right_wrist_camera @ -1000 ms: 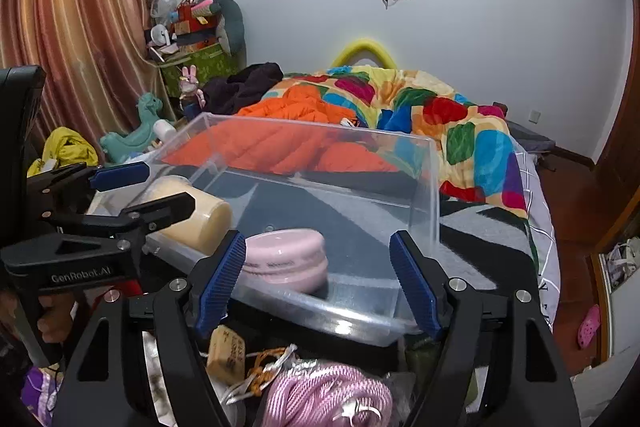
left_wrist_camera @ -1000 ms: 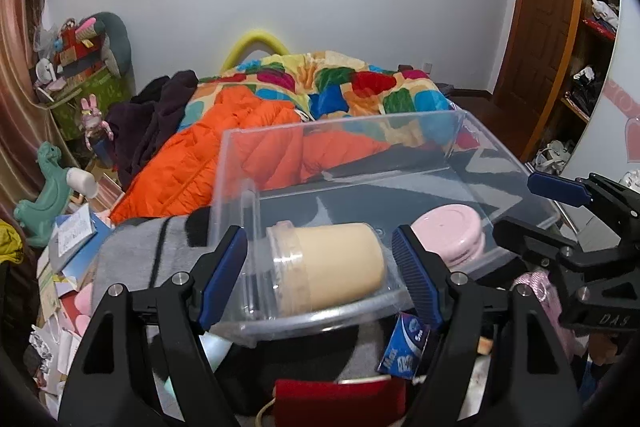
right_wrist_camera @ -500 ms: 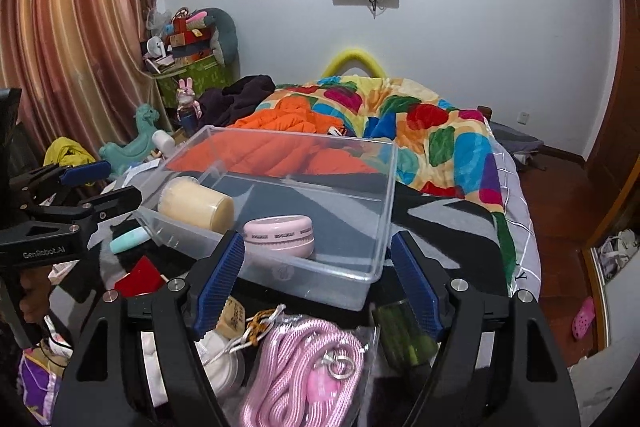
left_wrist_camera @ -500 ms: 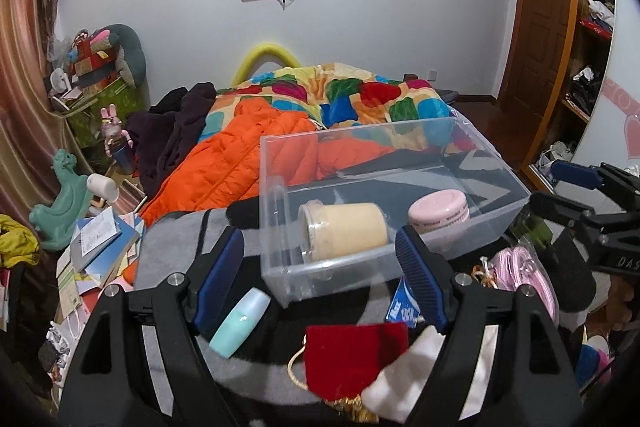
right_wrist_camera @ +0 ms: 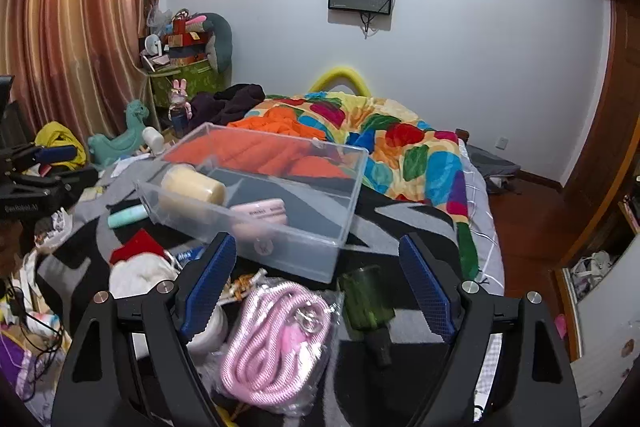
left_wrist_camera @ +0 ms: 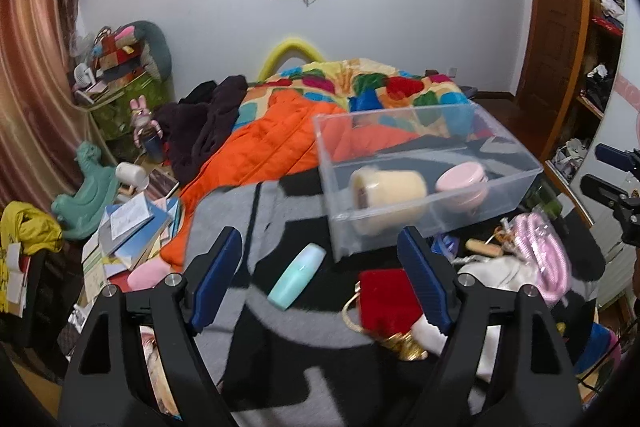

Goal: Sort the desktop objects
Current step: 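Grasp the mint-green bottle with the left tool while the right tool grasps the green jar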

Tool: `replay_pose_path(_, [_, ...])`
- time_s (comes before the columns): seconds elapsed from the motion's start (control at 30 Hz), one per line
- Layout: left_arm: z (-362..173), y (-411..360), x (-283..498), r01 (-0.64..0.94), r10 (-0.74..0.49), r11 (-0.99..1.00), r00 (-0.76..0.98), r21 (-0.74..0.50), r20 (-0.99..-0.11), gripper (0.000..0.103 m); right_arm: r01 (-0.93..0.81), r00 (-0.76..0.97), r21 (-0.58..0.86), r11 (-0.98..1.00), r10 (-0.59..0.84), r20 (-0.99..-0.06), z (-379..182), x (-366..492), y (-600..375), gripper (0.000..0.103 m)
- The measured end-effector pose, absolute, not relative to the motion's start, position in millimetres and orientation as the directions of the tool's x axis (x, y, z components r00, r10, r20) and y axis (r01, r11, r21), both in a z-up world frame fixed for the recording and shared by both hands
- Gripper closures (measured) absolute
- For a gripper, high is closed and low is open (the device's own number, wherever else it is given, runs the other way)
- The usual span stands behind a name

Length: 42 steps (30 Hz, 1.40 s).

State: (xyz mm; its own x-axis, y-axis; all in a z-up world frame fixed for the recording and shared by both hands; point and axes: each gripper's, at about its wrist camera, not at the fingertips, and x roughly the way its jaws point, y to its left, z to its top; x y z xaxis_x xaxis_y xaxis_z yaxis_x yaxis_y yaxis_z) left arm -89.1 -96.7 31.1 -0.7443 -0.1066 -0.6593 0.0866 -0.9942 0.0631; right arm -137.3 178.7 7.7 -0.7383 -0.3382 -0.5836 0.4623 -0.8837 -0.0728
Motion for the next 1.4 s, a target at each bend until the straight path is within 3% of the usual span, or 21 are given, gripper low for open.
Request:
replay_pose_path(0.57, [-37,-126,-108,0.103,-0.099,-0.994,-0.617,0.044,-0.781,0.023,0.419,-0.689,-0.086,-0.904,-0.255,-0.679,-43,-153,207,0.022])
replay_pose_path(1.0, [-64,-123,-150,0.068,-0.091,-0.996,-0.565,0.063,-0.82,0.027,0.386,-0.651,-0.033,-0.922,-0.247,-0.718,-68,-196,221,0.023])
replay_pose_path(1.3, [-76,-133,-163,0.084,-0.038,-0.996,-0.561,-0.011,-0.827,0.029,0.406,-0.586,0.039,-0.913,-0.293,-0.755,-83,-217,215,0.034])
replay_pose_path(1.4, [-77,-131,-160,0.086,-0.041,-0.996,-0.578,-0.011,-0.815,0.03,0.411,-0.566,0.06,-0.91,-0.307,-0.765,-88,-222,212,0.046])
